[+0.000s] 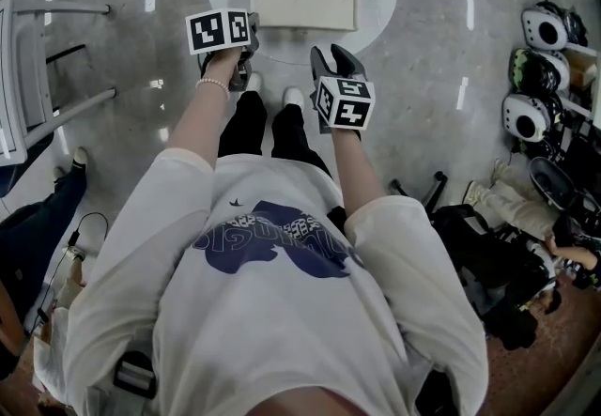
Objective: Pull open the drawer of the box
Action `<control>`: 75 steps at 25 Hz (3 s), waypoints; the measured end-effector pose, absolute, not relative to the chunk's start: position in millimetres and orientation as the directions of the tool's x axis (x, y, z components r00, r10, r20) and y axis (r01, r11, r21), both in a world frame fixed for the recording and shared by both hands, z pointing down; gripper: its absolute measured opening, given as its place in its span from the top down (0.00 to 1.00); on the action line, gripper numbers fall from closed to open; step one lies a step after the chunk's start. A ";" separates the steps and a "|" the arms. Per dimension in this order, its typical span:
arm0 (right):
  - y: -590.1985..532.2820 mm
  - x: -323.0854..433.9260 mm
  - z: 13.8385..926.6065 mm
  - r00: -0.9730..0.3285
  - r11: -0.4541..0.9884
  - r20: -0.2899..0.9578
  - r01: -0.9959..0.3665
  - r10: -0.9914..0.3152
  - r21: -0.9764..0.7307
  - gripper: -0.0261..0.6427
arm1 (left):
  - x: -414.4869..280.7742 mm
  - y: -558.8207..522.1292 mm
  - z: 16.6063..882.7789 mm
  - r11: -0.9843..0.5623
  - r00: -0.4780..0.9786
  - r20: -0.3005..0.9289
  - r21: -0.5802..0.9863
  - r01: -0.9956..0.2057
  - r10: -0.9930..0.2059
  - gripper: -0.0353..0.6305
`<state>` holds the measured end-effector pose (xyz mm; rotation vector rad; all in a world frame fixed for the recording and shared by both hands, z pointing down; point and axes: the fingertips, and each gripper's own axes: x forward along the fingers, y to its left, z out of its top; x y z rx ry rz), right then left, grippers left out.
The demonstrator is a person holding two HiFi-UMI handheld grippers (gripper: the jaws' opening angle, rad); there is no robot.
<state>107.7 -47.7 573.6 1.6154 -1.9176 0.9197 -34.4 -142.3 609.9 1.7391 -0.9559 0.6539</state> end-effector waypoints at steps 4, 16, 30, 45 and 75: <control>-54.2 100.6 598.3 -0.229 0.079 0.786 -0.971 -0.575 -0.225 0.73 | -34.5 -142.0 609.5 -0.160 0.532 0.790 0.508 -0.846 -0.304 0.84; -76.6 75.4 659.5 -0.291 0.069 0.921 -0.957 -0.260 -0.283 0.71 | -39.0 -142.7 608.5 -0.159 0.531 0.787 0.508 -0.847 -0.313 0.84; -87.2 75.2 676.7 -0.299 -0.010 0.942 -0.953 -0.153 -0.304 0.73 | -41.3 -142.9 608.3 -0.159 0.537 0.785 0.514 -0.843 -0.309 0.84; -86.9 66.5 674.5 -0.336 0.011 0.934 -0.941 -0.123 -0.338 0.85 | -41.5 -142.5 607.5 -0.152 0.527 0.791 0.506 -0.849 -0.311 0.84; -85.8 66.1 674.6 -0.359 -0.007 0.923 -0.931 -0.137 -0.364 0.88 | -39.8 -142.5 608.2 -0.150 0.520 0.797 0.499 -0.853 -0.307 0.84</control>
